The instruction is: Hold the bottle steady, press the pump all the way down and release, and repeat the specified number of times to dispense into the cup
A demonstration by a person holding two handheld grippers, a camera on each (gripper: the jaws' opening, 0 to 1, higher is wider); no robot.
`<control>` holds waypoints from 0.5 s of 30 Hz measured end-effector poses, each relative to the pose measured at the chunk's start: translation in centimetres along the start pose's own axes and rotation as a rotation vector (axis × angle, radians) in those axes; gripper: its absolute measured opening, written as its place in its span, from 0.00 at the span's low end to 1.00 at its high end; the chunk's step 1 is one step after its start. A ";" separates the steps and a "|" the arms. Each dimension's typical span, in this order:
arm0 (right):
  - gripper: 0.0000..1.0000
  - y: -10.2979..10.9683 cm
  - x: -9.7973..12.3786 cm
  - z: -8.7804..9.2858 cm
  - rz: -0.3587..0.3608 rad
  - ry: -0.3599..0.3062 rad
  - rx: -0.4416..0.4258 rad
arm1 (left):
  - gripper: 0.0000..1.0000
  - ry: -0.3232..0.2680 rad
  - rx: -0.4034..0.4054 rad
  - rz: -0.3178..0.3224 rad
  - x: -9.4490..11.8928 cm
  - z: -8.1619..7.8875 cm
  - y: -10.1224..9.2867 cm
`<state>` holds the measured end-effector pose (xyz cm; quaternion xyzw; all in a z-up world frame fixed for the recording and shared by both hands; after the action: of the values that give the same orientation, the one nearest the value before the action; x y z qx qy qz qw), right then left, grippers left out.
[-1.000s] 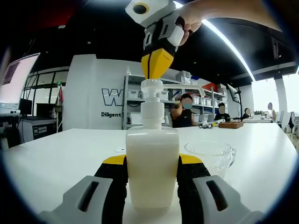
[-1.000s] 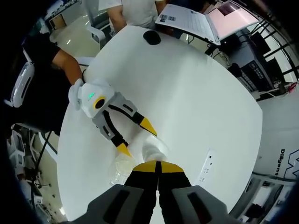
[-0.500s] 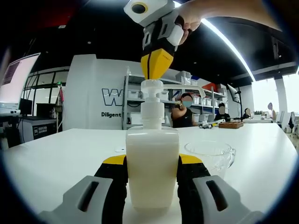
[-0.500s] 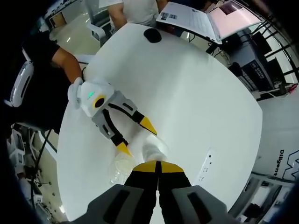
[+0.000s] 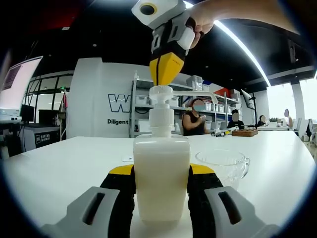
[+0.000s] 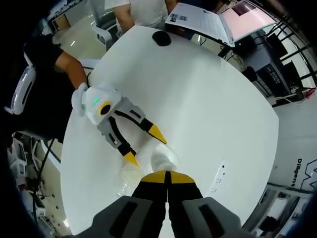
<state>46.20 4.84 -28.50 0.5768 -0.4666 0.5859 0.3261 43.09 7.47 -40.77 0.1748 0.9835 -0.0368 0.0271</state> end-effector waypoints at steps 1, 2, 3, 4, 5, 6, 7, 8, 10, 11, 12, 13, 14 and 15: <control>0.00 0.0 0.0 0.0 0.001 0.001 0.000 | 0.39 0.000 0.000 0.000 0.0 0.0 0.0; 0.00 0.0 0.0 0.0 0.000 -0.001 -0.002 | 0.39 0.000 0.000 0.000 0.0 0.0 0.0; 0.00 0.0 0.0 0.0 0.000 -0.002 -0.003 | 0.39 0.000 0.000 0.000 0.0 0.0 0.0; 0.00 0.0 0.0 0.0 0.000 -0.003 -0.003 | 0.39 0.000 0.000 0.000 0.0 0.0 0.0; 0.00 0.0 0.0 0.0 0.000 -0.003 -0.003 | 0.39 0.000 0.000 0.000 0.0 0.0 0.0; 0.00 0.0 0.0 0.0 0.000 -0.006 -0.003 | 0.39 0.000 0.001 0.000 0.0 0.0 0.0; 0.00 0.0 0.0 0.0 0.001 -0.009 -0.004 | 0.39 0.001 0.001 -0.001 0.0 0.0 0.0; 0.00 0.0 -0.1 0.0 0.002 -0.012 -0.004 | 0.39 0.000 0.001 -0.001 0.0 0.0 0.0; 0.00 0.0 0.0 0.0 0.004 -0.019 -0.004 | 0.39 -0.001 0.001 -0.002 0.0 0.0 0.1; 0.00 -0.1 0.0 0.1 0.005 -0.022 -0.004 | 0.39 -0.001 0.001 -0.002 0.0 0.0 0.1; 0.00 -0.1 0.0 0.0 0.005 -0.022 -0.003 | 0.39 -0.001 0.001 -0.002 0.0 0.0 0.1; 0.00 -0.1 -0.1 0.0 0.005 -0.022 -0.002 | 0.39 -0.002 0.001 -0.002 0.0 0.0 0.1; 0.00 -0.1 -0.1 0.0 0.006 -0.019 0.002 | 0.39 -0.002 0.001 -0.002 0.0 0.0 0.1; 0.00 -0.1 -0.1 0.0 0.006 -0.016 0.002 | 0.39 -0.003 0.001 -0.002 0.0 0.0 0.1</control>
<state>46.25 4.92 -28.60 0.5804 -0.4701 0.5828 0.3201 43.13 7.52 -40.80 0.1736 0.9837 -0.0378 0.0282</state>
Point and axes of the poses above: the point that each gripper's makers call its tool centre point, and the gripper's own axes: x roughly backward along the fingers, y roughly to its left, z roughly out of its underside, the point moved 4 cm from there along x, roughly backward along the fingers, and after that the axes turned 2 degrees about x, right-handed, at the moved point
